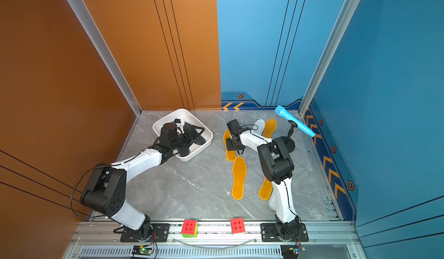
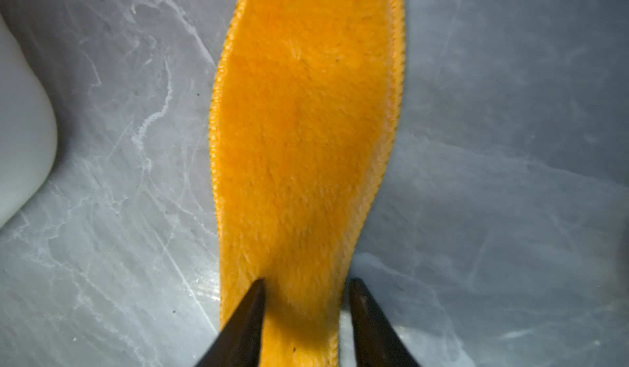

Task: Put the insoles into the storage box
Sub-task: Pick up the insole from the center of the board.

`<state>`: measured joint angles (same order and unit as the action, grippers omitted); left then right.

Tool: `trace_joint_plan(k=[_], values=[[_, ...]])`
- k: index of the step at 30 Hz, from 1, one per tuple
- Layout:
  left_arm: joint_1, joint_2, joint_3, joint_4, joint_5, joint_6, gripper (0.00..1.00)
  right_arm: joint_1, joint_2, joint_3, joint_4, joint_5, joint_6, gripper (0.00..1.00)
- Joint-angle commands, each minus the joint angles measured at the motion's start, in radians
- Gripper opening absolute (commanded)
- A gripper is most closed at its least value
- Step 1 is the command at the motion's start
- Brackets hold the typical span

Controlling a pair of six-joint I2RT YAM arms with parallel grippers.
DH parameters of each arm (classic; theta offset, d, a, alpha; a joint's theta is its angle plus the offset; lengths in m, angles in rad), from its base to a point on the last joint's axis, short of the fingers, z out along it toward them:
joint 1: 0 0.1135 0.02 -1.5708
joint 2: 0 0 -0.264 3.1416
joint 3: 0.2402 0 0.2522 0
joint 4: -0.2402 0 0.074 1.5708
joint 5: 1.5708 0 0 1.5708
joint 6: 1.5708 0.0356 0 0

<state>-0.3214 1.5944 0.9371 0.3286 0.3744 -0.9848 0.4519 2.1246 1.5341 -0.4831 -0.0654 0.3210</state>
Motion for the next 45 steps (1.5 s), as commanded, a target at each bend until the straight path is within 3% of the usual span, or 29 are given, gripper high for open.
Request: trace_joint_plan(k=[1, 8, 12, 19, 28, 39, 45], values=[[0.007, -0.014, -0.001, -0.017, -0.010, 0.011, 0.98, 0.005, 0.029, -0.001, -0.039, 0.029, 0.020, 0.31], [0.004, -0.021, 0.008, -0.037, -0.009, 0.023, 0.98, 0.032, 0.039, -0.011, -0.009, 0.070, 0.028, 0.07], [0.002, -0.028, 0.008, -0.045, -0.012, 0.036, 0.98, 0.023, -0.024, -0.081, 0.126, 0.030, 0.019, 0.00], [-0.058, -0.064, 0.024, -0.078, -0.101, 0.142, 0.98, 0.004, -0.241, -0.228, 0.453, -0.091, -0.011, 0.00], [-0.157, -0.103, 0.051, -0.074, -0.233, 0.255, 1.00, 0.025, -0.349, -0.192, 0.483, -0.240, -0.005, 0.00], [-0.141, -0.110, -0.006, 0.035, -0.271, 0.165, 0.87, 0.119, -0.362, -0.145, 0.381, -0.220, -0.105, 0.00], [-0.117, -0.092, -0.021, 0.048, -0.251, 0.108, 0.63, 0.151, -0.373, -0.136, 0.354, -0.201, -0.142, 0.00]])
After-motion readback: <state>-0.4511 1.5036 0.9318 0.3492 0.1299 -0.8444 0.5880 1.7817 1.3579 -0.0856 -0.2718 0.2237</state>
